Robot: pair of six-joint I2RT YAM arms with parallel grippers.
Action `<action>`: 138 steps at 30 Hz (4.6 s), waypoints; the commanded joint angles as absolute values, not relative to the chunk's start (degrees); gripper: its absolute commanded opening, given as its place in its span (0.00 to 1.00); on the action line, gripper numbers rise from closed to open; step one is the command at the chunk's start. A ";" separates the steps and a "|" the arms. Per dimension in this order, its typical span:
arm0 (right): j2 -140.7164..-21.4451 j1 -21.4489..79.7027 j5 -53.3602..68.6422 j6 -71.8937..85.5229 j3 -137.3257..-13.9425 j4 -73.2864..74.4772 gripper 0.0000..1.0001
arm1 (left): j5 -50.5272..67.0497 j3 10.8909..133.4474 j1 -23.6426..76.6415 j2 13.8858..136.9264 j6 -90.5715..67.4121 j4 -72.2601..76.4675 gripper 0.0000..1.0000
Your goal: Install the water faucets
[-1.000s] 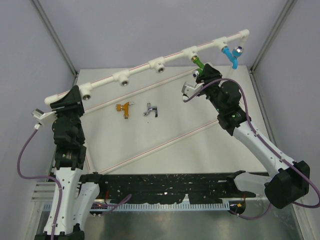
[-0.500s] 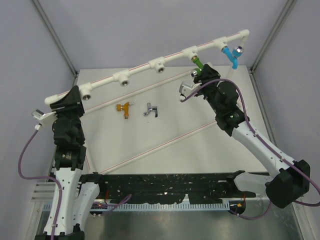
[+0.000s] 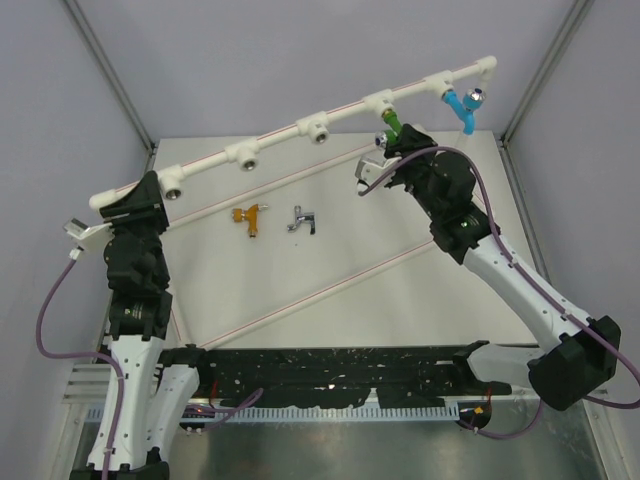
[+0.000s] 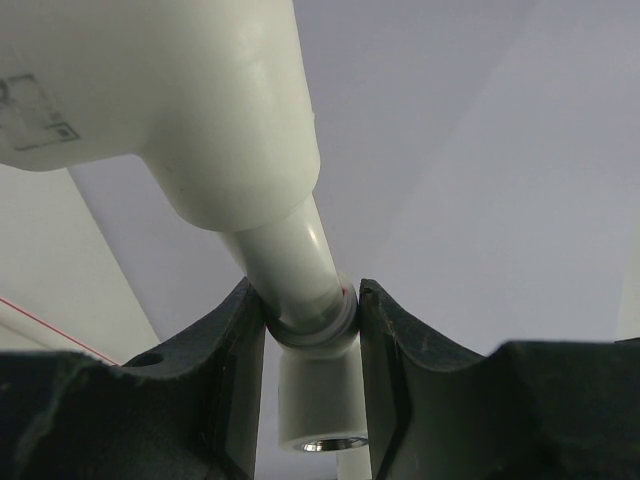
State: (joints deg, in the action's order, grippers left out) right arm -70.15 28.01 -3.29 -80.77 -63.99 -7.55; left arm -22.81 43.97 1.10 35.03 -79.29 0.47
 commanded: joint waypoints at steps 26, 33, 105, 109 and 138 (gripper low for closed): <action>-76.90 22.67 10.90 -55.20 -66.27 -14.85 0.05 | -19.07 44.91 1.58 36.56 -79.45 -0.62 0.00; -76.64 22.59 10.55 -46.07 -65.74 -16.96 0.05 | -19.60 44.30 1.67 35.77 -79.01 -0.35 0.00; -75.50 31.55 -20.40 49.57 -60.73 -41.74 0.68 | -19.51 44.21 3.16 35.51 -80.68 -0.35 0.00; -74.45 31.29 -20.65 48.08 -58.98 -43.41 0.70 | -19.60 44.21 3.25 35.51 -80.60 -0.35 0.00; -67.15 26.72 -17.41 38.24 -44.83 -51.59 0.69 | -19.25 44.12 3.25 35.60 -80.07 -0.53 0.00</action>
